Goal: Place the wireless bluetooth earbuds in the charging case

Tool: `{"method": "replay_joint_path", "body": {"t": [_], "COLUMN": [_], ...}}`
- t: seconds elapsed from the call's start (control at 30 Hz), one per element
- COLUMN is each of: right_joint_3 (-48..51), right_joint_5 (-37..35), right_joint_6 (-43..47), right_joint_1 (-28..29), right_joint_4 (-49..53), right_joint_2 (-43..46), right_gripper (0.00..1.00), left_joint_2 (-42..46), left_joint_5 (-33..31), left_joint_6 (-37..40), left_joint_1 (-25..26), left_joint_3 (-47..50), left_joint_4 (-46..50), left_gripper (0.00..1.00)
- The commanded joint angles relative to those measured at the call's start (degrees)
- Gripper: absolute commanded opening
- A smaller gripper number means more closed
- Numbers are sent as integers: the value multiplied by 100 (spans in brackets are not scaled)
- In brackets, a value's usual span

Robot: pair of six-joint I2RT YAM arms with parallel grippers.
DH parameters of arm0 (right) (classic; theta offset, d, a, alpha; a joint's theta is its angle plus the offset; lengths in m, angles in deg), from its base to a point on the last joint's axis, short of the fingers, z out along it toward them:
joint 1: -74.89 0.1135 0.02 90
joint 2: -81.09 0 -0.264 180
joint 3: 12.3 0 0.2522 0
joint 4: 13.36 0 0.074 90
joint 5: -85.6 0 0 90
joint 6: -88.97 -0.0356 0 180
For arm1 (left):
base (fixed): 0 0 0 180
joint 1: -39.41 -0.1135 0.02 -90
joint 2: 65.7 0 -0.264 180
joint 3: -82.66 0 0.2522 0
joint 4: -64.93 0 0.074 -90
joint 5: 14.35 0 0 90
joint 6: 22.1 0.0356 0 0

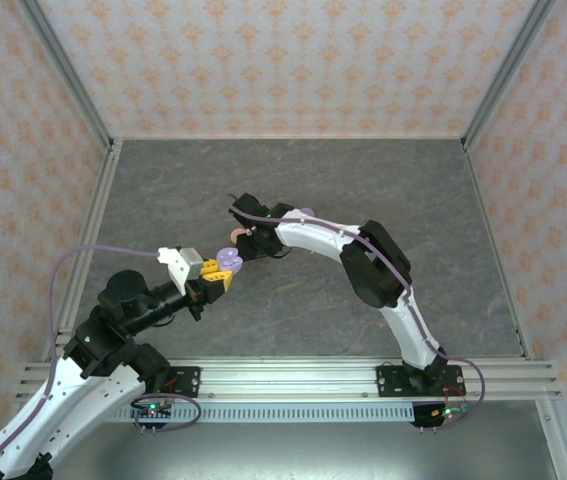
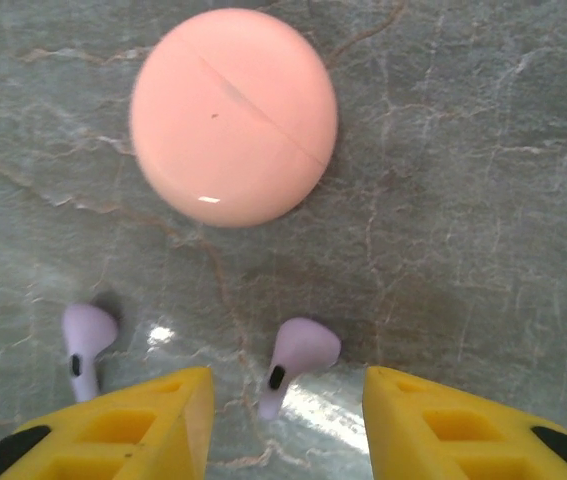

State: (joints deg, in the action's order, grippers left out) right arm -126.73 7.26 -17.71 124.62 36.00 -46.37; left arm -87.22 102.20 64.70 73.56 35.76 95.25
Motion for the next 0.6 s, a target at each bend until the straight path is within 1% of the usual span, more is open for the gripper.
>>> {"method": "replay_joint_path", "body": {"t": [0.0, 0.13, 0.43, 0.57], "right_joint_3": [-274, -387, -569, -586], "right_joint_5": [-427, -428, -305, -269], "right_joint_6": [60, 108, 112, 126], "right_joint_1": [18, 19, 54, 63], "right_joint_4": [387, 375, 426, 440], "right_joint_2": [-170, -295, -529, -591], "right_gripper": [43, 42, 33, 31], "left_joint_2": [73, 67, 54, 19], "left_joint_5": [40, 35, -5, 2], "left_joint_6": [-48, -41, -40, -45], "left_joint_1": [31, 30, 30, 30], "left_joint_3": [28, 34, 54, 54], "left_joint_4": [-115, -134, -142, -148], "left_gripper": [0, 0, 0, 0]}}
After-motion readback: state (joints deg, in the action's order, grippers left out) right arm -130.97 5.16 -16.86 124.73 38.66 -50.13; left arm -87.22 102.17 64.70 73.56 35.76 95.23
